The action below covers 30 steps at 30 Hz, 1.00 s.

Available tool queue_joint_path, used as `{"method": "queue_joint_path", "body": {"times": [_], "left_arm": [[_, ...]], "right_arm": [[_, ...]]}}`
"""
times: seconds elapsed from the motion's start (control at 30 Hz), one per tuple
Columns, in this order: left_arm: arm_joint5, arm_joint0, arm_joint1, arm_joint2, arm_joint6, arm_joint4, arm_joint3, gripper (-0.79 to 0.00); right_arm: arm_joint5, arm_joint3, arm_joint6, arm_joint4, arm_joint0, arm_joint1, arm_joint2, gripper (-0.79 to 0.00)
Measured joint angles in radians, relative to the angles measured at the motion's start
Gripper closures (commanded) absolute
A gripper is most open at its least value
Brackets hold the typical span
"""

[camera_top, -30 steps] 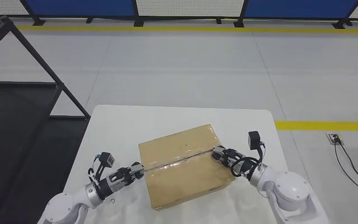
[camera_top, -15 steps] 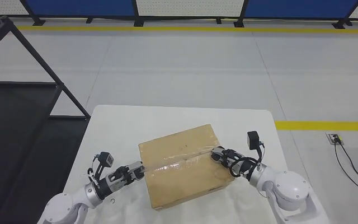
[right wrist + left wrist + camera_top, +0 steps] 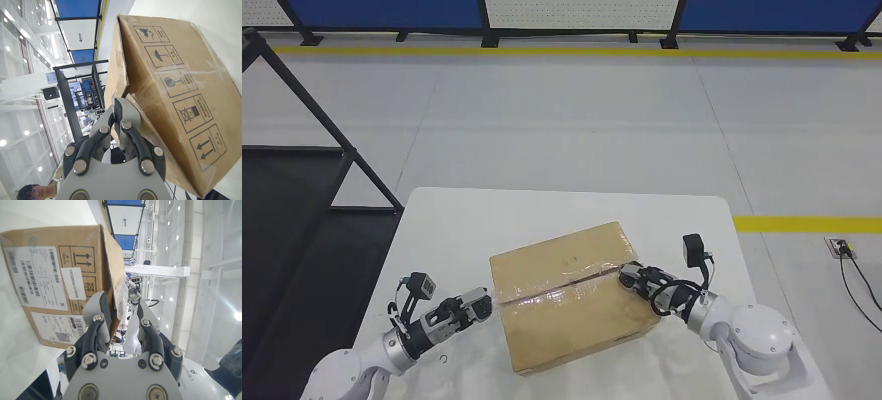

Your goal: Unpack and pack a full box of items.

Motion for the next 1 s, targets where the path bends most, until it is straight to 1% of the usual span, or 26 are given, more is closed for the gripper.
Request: {"method": "queue_joint_path", "body": {"times": [0.1,0.27,0.3,0.33,0.37,0.4,0.43,0.47,0.5,0.77,0.9,1.0], "left_arm": [[-0.007,0.005,0.002,-0.012,0.012,-0.007,-0.006,-0.376],[-0.019,0.011,-0.001,-0.038,0.057,-0.09,-0.047,-0.388],[-0.018,0.013,-0.002,-0.04,0.064,-0.107,-0.059,-0.431],[-0.016,0.015,-0.002,-0.04,0.073,-0.122,-0.076,-0.551],[-0.013,0.017,-0.003,-0.039,0.08,-0.127,-0.088,-0.65],[-0.009,0.018,-0.003,-0.036,0.088,-0.129,-0.099,-0.785],[-0.002,0.02,-0.004,-0.029,0.095,-0.128,-0.111,-0.785],[0.003,0.021,-0.004,-0.024,0.099,-0.126,-0.118,-0.785],[0.007,0.022,-0.005,-0.017,0.102,-0.12,-0.122,-0.785],[0.012,0.012,-0.008,0.041,0.125,-0.078,-0.124,-0.785],[0.012,0.004,-0.009,0.054,0.128,-0.079,-0.118,-0.785],[0.016,-0.002,-0.01,0.057,0.129,-0.083,-0.119,-0.785]], "right_arm": [[-0.001,0.001,0.001,0.002,-0.002,0.002,0.002,0.0],[-0.001,0.0,0.003,0.003,-0.004,0.006,0.002,0.0],[-0.001,0.0,0.003,0.004,-0.004,0.006,0.002,0.0],[-0.001,-0.001,0.003,0.005,-0.005,0.007,0.001,0.0],[-0.002,-0.003,0.003,0.005,-0.005,0.008,0.0,0.0],[-0.002,-0.004,0.002,0.005,-0.006,0.008,-0.001,0.0],[-0.002,-0.007,0.001,0.005,-0.006,0.009,-0.002,-0.052],[-0.002,-0.009,0.0,0.006,-0.007,0.009,-0.003,-0.145],[-0.002,-0.011,0.0,0.007,-0.007,0.01,-0.004,-0.169],[0.002,-0.022,-0.003,0.01,-0.005,0.013,-0.013,-0.163],[0.007,-0.027,-0.004,0.009,-0.001,0.016,-0.015,-0.16],[0.008,-0.031,-0.005,0.008,-0.001,0.017,-0.015,-0.172]]}}
